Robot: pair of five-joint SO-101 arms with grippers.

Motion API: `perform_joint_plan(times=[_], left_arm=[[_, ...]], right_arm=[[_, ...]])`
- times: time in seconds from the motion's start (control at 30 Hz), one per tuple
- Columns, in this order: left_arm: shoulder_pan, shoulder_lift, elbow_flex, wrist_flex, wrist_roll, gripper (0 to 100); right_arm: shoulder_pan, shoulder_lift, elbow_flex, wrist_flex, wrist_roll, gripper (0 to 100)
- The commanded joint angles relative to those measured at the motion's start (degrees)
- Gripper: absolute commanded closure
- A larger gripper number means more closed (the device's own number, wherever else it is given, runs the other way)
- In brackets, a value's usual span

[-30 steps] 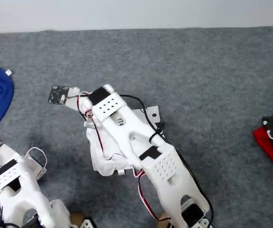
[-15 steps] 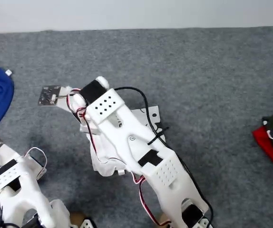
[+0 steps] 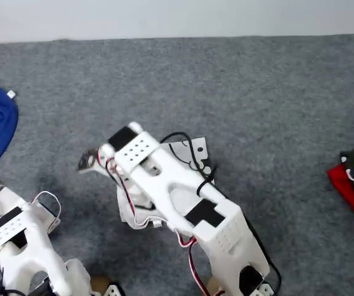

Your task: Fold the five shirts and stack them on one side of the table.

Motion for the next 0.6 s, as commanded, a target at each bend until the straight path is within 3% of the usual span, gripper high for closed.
perform_joint_plan(times=[0.0,0.23,0.57], left_arm=[[-0.26,-0.09,1.19,0.44,0.35,100],[-0.26,-0.09,1.19,0.44,0.35,100],[-0.26,-0.09,1.19,0.44,0.35,100]], right_arm=[[-1.98,-4.35,1.58,-4.97,-2.37,66.0],[-3.03,-4.97,1.93,-12.97,-2.64,66.0],[-2.77,-5.49,-8.88,5.14,-2.55,66.0]])
